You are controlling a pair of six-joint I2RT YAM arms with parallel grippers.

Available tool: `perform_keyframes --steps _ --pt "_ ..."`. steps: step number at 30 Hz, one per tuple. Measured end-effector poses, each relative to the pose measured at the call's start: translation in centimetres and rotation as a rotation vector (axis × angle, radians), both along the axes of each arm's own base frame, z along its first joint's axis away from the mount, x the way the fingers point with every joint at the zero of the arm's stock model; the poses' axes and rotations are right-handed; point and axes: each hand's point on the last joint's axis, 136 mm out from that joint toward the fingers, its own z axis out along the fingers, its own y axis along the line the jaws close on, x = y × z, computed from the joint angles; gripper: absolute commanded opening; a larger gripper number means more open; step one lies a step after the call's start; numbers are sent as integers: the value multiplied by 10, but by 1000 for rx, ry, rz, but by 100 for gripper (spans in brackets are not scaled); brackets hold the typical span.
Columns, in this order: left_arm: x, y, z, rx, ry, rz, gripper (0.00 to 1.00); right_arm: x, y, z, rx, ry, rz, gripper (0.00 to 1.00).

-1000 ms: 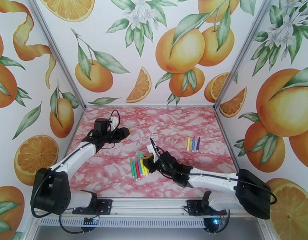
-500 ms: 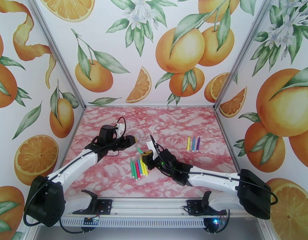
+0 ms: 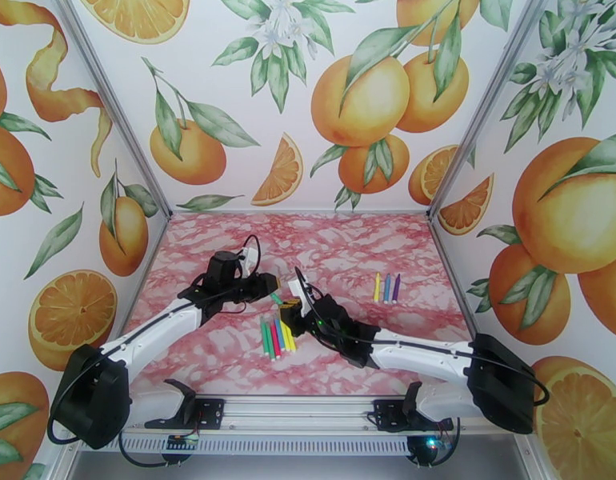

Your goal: Open the pen caps

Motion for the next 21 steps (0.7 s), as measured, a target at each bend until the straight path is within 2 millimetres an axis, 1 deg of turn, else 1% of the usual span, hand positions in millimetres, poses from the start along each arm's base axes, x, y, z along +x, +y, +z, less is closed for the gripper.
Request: perform_keyframes --steps 6,8,12,15,17,21 --pt "2 -1 4 -19 -3 9 20 2 0 -1 -2 -3 -9 0" --pt "3 -3 8 -34 -9 7 16 2 0 -5 -11 2 -11 0" --pt "4 -6 11 -43 -21 1 10 3 0 -9 -23 5 -13 0" --pt "4 -6 12 -45 -25 1 1 4 0 -8 -20 1 -16 0" --pt "5 -6 13 -47 -29 1 0 4 0 -7 -19 0 -17 1" --pt "4 -6 13 -41 -34 -3 0 4 0 -8 -27 5 -18 22"
